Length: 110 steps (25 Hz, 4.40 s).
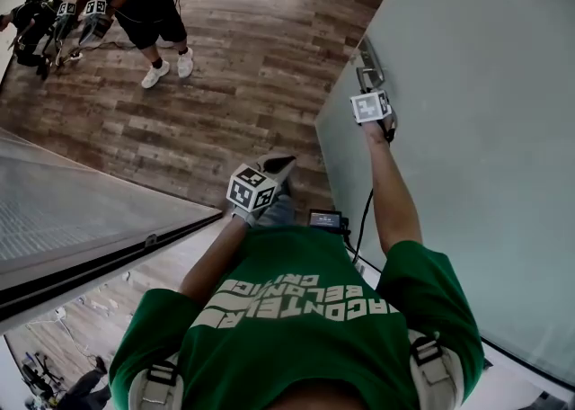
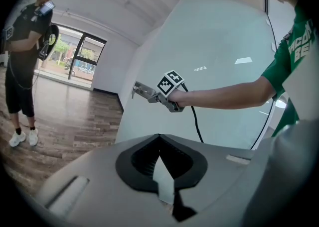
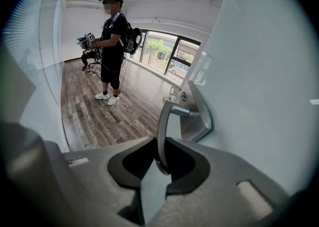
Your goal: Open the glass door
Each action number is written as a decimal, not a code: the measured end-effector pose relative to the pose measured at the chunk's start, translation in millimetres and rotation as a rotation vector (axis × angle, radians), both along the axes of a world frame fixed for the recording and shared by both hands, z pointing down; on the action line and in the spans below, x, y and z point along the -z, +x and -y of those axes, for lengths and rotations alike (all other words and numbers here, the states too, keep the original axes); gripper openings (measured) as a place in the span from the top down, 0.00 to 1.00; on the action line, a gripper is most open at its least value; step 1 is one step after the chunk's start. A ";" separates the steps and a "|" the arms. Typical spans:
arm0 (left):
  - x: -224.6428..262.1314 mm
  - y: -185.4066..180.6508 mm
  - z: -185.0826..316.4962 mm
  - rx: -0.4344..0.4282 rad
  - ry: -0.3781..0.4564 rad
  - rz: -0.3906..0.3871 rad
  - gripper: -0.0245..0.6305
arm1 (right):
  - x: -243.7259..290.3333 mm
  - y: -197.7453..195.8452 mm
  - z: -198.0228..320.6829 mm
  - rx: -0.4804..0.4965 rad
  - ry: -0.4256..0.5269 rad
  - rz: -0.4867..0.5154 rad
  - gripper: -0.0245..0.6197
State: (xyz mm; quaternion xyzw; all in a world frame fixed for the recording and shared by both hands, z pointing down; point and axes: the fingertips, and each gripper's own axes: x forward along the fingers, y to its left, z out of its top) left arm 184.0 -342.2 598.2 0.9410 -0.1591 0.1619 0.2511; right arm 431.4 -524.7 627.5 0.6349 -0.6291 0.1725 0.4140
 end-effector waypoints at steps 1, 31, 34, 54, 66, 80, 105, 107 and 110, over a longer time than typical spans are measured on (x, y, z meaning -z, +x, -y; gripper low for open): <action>-0.3 3.2 2.2 -0.005 0.002 0.000 0.94 | -1.7 3.1 0.2 -0.004 0.000 0.000 0.88; -8.5 77.7 66.8 -0.088 -0.015 0.027 0.94 | -17.9 122.9 10.8 -0.163 -0.050 -0.027 0.87; -11.9 81.9 67.3 -0.092 -0.020 0.031 0.94 | -23.8 136.6 11.5 -0.166 -0.036 -0.029 0.87; -21.0 98.4 88.6 -0.092 -0.017 0.031 0.94 | -35.6 214.7 -3.4 -0.274 -0.035 -0.046 0.87; -22.0 104.0 88.7 -0.088 -0.031 0.038 0.94 | -29.4 254.2 -14.8 -0.333 -0.047 -0.064 0.87; -23.1 136.7 100.5 -0.141 -0.032 0.048 0.94 | -42.5 289.9 -22.1 -0.396 -0.062 -0.035 0.89; -23.8 127.9 122.5 -0.135 -0.023 0.026 0.94 | -35.6 336.4 -43.9 -0.511 -0.113 -0.051 0.88; -21.5 124.6 124.7 -0.130 -0.024 0.020 0.94 | -32.5 332.5 -37.2 -0.476 -0.087 -0.053 0.86; -20.5 120.8 128.0 -0.122 -0.030 0.012 0.94 | -21.1 327.2 -33.5 -0.412 -0.055 -0.125 0.84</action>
